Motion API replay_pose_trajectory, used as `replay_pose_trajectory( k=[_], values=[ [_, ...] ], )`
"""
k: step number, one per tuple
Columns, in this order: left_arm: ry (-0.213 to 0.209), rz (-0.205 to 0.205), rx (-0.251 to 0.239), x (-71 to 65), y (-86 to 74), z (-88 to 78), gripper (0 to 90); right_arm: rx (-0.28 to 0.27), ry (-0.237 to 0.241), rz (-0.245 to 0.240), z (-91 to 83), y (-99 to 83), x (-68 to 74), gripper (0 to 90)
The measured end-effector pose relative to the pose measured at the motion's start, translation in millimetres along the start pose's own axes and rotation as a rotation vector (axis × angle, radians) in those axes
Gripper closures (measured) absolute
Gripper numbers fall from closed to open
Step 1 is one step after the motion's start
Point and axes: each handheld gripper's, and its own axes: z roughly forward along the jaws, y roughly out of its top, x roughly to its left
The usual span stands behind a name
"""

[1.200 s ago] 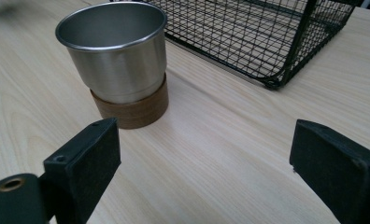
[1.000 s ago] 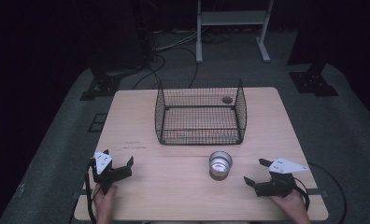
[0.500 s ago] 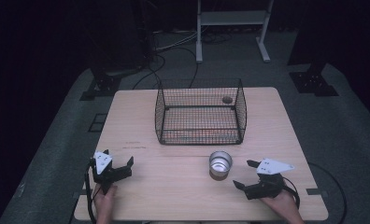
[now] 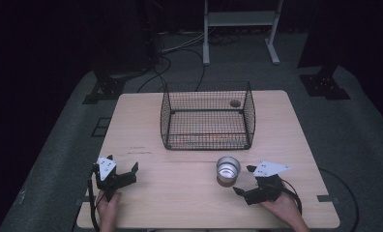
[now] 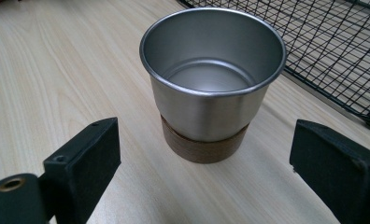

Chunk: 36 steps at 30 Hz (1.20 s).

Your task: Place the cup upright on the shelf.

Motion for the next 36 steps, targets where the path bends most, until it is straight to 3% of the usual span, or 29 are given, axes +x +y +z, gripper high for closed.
replay_pose_trajectory(
  k=[4,8,18,36],
  values=[
    [0.0,0.0,0.0,-0.1,0.0,0.0,0.0,0.013,0.012,0.003,4.4,2.5,0.5,8.2],
    [-0.001,0.0,0.001,0.0,0.0,-0.1,0.0,0.019,-0.015,-0.01,6.6,9.9,2.9,8.2],
    [-0.001,0.0,0.0,0.1,0.0,-0.1,0.0,0.036,-0.029,-0.013,14.8,20.1,-0.6,8.1],
    [-0.001,-0.002,0.0,0.2,0.0,-0.2,0.0,0.04,0.001,0.018,40.2,27.6,-1.8,8.2]
  ],
)
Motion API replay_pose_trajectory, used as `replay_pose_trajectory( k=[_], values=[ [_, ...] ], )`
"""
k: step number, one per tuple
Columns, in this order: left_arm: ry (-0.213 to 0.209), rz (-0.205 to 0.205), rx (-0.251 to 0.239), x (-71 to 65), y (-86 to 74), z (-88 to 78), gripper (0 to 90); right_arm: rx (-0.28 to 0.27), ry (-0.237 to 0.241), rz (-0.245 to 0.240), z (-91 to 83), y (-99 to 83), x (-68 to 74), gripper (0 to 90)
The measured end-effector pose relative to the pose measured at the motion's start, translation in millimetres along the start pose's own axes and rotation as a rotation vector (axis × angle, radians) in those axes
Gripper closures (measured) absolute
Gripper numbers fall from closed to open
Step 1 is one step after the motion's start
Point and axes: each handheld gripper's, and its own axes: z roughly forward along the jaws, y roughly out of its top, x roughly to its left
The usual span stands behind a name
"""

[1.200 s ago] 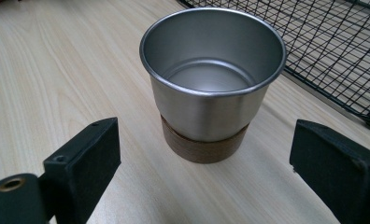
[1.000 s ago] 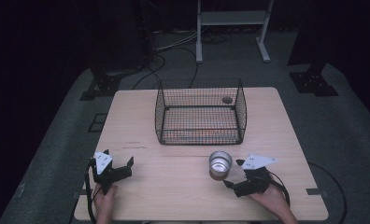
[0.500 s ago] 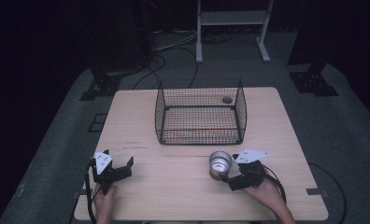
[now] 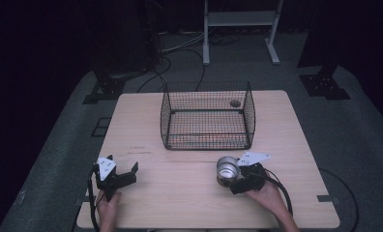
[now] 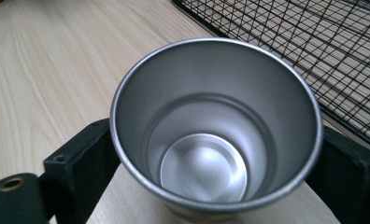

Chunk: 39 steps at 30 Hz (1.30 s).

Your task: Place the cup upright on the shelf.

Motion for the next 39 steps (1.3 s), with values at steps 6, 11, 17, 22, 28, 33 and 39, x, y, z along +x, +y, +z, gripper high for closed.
replay_pose_trajectory(
  k=[6,11,17,22,28,33,39],
  values=[
    [0.0,-0.002,-0.002,0.0,-0.1,0.0,0.0,0.0,-0.003,-0.002,4.2,1.6,0.3,8.2],
    [0.0,-0.001,-0.003,0.0,-0.1,0.0,0.0,0.003,-0.005,0.0,5.9,2.6,0.2,8.7],
    [0.0,-0.002,-0.003,0.2,-0.1,-0.1,0.0,-0.001,-0.007,-0.007,5.7,3.1,0.3,13.9],
    [0.0,-0.002,-0.005,0.2,-0.1,-0.1,0.0,-0.001,-0.009,-0.009,4.4,3.2,-0.4,16.6],
    [0.0,-0.004,-0.004,0.4,-0.1,-0.4,0.0,-0.001,-0.01,-0.02,3.9,3.3,-0.6,17.3],
    [0.0,-0.004,-0.004,0.4,-0.1,-0.4,0.0,-0.006,0.006,-0.009,1.6,4.1,-1.7,18.0],
    [0.0,-0.004,-0.004,0.3,-0.1,-0.4,0.0,0.001,0.006,-0.009,-1.6,4.5,-2.6,18.0]
  ],
)
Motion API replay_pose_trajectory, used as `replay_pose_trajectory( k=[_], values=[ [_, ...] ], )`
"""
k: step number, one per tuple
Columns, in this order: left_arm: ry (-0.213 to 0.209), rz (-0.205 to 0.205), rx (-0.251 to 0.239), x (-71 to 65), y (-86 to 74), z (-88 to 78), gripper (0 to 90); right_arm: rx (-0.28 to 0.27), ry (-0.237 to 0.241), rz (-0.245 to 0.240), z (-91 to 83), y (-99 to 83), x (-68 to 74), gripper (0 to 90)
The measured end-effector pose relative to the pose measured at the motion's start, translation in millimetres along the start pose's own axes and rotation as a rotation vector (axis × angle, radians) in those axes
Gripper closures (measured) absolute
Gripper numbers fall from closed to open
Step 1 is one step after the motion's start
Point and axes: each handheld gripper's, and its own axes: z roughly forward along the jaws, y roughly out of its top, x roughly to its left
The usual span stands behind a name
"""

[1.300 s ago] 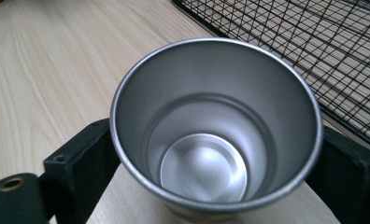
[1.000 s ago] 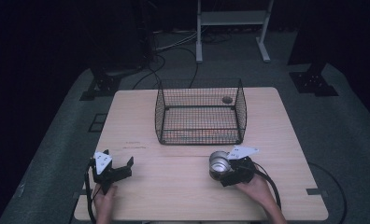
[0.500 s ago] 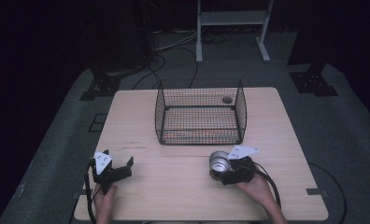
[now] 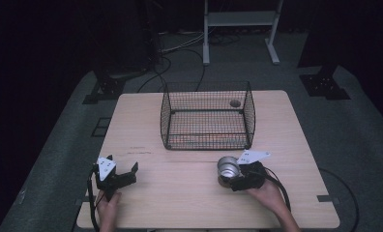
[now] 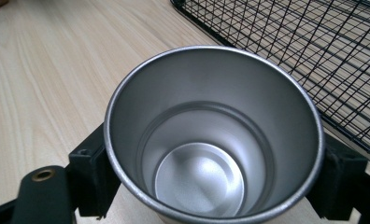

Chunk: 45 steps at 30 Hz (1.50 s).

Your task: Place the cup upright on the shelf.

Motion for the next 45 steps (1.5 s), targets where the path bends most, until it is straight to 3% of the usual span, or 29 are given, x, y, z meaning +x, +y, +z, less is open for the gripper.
replay_pose_trajectory(
  k=[13,25,45],
  values=[
    [0.001,-0.001,0.0,0.2,0.0,0.1,0.0,-0.029,0.065,0.027,-11.6,4.8,-1.9,18.0],
    [0.0,-0.002,0.0,0.3,-0.1,-0.1,0.0,-0.062,0.102,0.029,-29.2,26.9,-8.5,18.0],
    [-0.001,-0.005,0.0,0.5,-0.1,-0.3,0.0,-0.089,0.147,0.006,-35.8,61.4,-12.7,18.1]
  ],
)
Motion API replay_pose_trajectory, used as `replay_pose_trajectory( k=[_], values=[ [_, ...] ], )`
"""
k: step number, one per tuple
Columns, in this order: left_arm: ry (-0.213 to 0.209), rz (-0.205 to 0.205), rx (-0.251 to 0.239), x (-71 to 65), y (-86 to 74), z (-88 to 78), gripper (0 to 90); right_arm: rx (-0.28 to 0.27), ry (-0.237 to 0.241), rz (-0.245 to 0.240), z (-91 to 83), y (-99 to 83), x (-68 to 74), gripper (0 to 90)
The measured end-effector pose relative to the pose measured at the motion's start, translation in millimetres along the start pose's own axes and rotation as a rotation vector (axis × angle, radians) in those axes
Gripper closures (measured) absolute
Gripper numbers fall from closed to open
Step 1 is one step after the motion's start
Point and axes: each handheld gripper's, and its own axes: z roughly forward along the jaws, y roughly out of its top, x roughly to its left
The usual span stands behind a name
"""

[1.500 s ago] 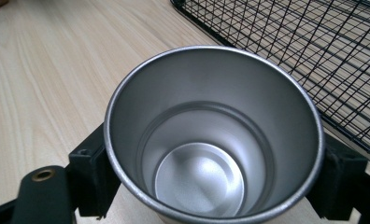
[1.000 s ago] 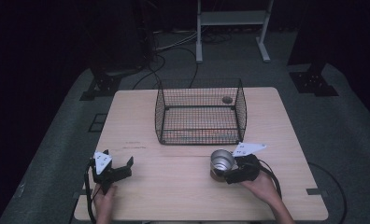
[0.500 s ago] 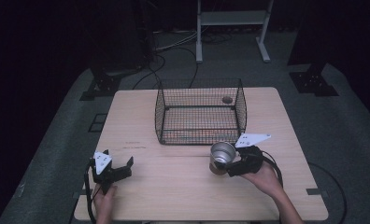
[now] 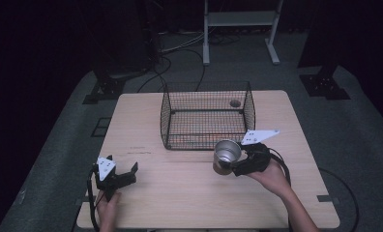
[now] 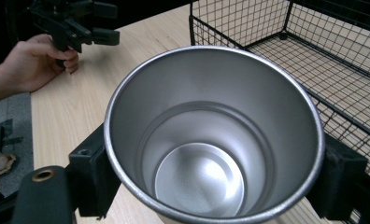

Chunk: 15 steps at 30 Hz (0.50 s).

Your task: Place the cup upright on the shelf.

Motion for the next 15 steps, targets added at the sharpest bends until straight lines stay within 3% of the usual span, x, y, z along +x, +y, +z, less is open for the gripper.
replay_pose_trajectory(
  k=[15],
  values=[
    [-0.002,-0.003,0.0,0.1,0.1,-0.2,0.0,-0.037,0.021,-0.022,-1.9,32.8,-6.6,18.1]
  ],
)
